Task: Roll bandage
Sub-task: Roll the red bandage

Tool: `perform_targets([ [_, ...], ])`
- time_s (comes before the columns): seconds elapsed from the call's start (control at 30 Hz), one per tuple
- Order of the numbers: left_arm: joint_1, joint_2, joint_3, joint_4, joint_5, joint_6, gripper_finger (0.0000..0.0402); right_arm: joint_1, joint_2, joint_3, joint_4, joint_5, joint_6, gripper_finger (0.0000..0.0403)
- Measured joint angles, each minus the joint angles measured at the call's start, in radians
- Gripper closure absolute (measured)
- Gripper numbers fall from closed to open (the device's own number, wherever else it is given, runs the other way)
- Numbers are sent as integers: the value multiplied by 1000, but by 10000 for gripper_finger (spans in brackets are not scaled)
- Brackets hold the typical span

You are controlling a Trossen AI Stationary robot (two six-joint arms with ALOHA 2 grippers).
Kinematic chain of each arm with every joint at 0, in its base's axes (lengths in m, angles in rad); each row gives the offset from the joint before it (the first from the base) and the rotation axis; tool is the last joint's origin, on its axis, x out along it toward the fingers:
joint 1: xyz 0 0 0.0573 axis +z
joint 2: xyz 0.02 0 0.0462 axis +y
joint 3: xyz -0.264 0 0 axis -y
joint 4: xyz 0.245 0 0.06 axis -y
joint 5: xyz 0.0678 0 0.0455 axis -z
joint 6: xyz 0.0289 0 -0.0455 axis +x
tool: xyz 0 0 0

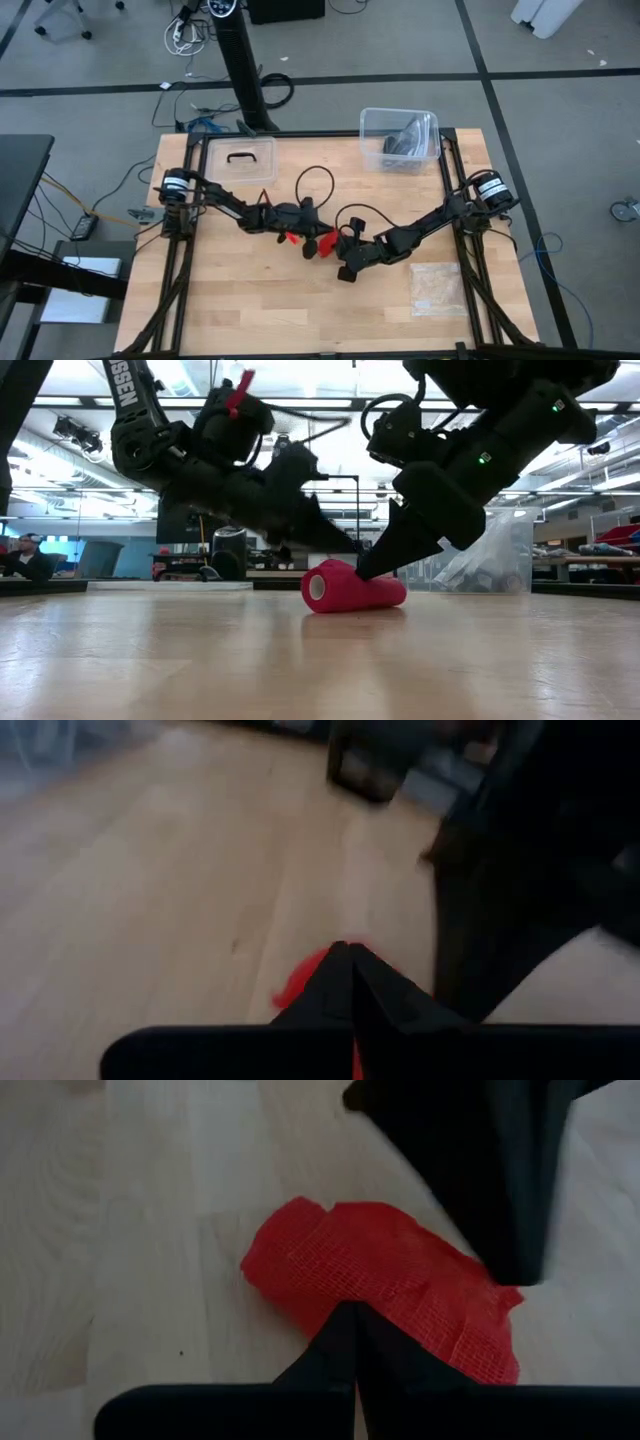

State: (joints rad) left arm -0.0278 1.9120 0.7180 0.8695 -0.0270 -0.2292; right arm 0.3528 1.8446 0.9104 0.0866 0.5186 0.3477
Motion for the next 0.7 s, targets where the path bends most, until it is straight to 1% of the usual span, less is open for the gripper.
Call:
perform_targets([
  [0.1, 2, -3, 0, 58, 83, -51, 402, 1, 0, -1, -2, -2, 0, 403],
  [0.17, -3, -3, 1, 33, 104, -64, 402, 1, 0, -1, -2, -3, 0, 403],
  [0.3, -9, 1, 0, -85, 48, -64, 402, 1, 1, -1, -2, -3, -5, 403],
  [0.53, -14, 0, 0, -148, -3, -62, 402, 1, 2, -1, 2, -3, -9, 403],
  [0.7, -14, 1, -3, -157, -6, -60, 402, 1, 2, -2, 3, -3, -10, 403],
])
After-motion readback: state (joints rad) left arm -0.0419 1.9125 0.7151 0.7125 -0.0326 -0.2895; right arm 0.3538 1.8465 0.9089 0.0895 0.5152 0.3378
